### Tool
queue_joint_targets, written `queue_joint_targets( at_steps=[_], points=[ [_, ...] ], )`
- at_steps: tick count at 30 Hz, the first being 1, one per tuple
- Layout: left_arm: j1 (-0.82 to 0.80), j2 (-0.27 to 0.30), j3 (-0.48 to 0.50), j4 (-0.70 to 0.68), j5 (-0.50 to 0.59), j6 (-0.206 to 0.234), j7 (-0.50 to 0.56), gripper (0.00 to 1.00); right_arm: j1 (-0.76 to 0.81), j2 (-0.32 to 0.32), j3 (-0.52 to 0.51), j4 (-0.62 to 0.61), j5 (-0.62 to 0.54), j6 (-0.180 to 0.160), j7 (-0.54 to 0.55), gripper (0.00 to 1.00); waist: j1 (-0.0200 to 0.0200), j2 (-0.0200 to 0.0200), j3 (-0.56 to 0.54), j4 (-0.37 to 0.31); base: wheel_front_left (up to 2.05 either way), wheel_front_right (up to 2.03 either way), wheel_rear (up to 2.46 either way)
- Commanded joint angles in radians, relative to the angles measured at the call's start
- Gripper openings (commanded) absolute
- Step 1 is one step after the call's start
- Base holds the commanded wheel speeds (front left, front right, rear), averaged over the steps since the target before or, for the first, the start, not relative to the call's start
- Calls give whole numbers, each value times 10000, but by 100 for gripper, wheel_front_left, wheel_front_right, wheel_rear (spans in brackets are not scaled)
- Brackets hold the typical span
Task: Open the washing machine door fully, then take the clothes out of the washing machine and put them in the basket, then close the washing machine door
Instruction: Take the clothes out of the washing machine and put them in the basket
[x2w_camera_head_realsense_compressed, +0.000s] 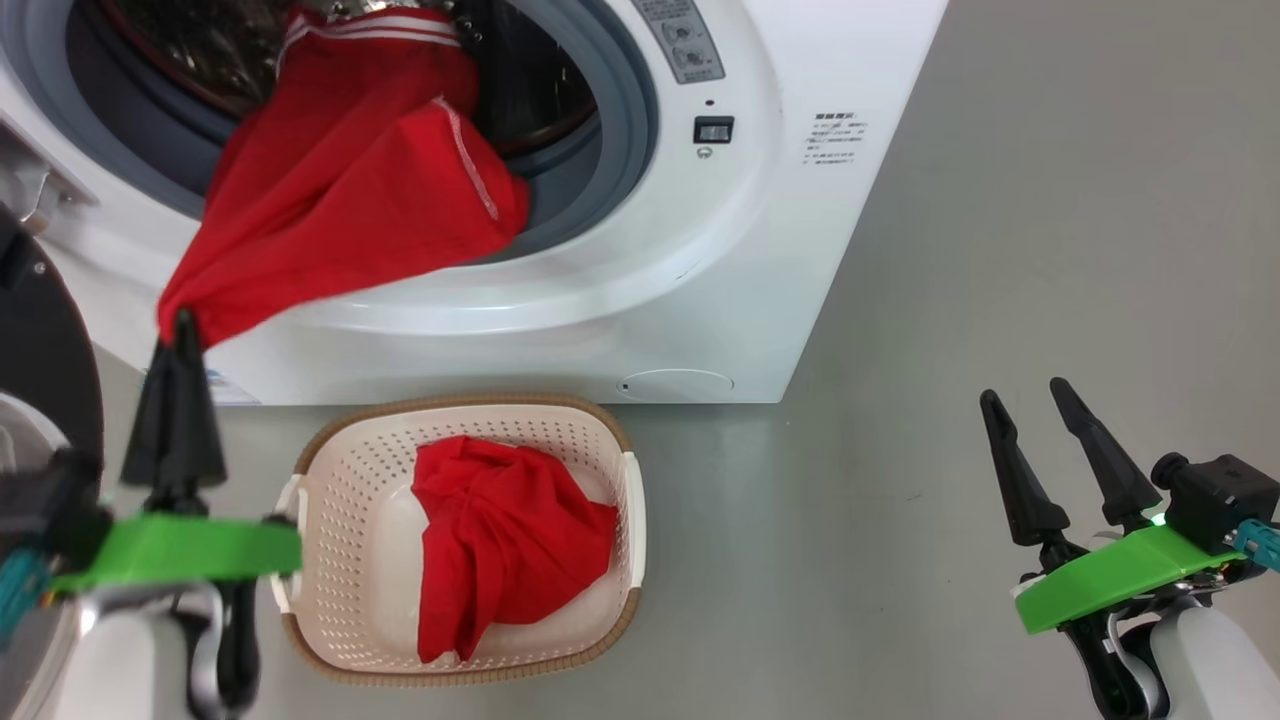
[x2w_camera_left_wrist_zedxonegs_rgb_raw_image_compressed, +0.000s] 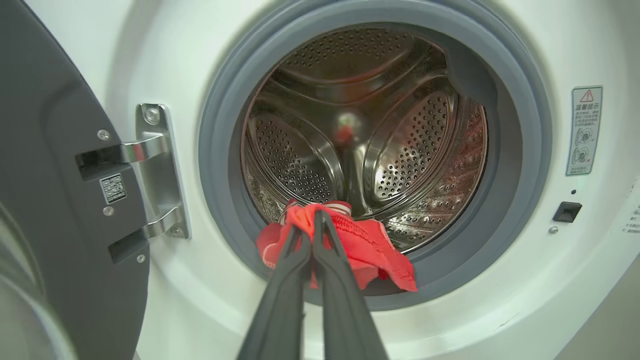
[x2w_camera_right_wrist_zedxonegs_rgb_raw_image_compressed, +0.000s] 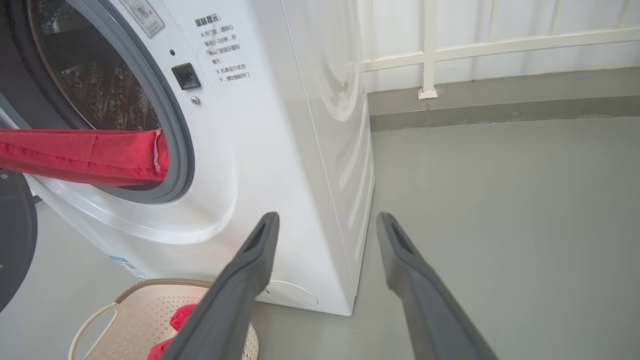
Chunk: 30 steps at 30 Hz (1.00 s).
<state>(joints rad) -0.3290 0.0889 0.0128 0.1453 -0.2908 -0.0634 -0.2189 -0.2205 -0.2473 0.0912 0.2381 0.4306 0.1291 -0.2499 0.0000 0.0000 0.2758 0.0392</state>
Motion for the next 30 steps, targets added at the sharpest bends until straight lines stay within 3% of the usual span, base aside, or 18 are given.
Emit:
queue_joint_targets(
  at_steps=[1,7,12,18,29,30],
  points=[
    [356,242,439,-906,-12,209,125,0,235,-145,183,-264,-67,16,-118,100,0,0,35,30,0,0,0],
    [1932,123,587,-3633,-34,775,848,0,156,-246,176,-288,-47,16,-118,100,0,0,140,100,0,0,0],
    [2571,-15,118,-3949,-186,794,1387,0,22,-310,283,-290,-44,16,-118,100,0,0,314,91,0,0,0],
    [2360,-179,-566,-1822,-450,570,1235,0,-181,-285,497,-291,-46,16,-118,100,0,0,539,-105,0,0,0],
    [-261,-221,-1392,4562,-447,-259,153,0,-445,-170,601,-346,-38,16,-118,100,0,0,1194,-646,0,0,0],
    [-261,-221,-1392,4562,-447,-259,153,0,-445,-170,601,-346,-38,16,-118,100,0,0,1194,-646,0,0,0]
  ],
)
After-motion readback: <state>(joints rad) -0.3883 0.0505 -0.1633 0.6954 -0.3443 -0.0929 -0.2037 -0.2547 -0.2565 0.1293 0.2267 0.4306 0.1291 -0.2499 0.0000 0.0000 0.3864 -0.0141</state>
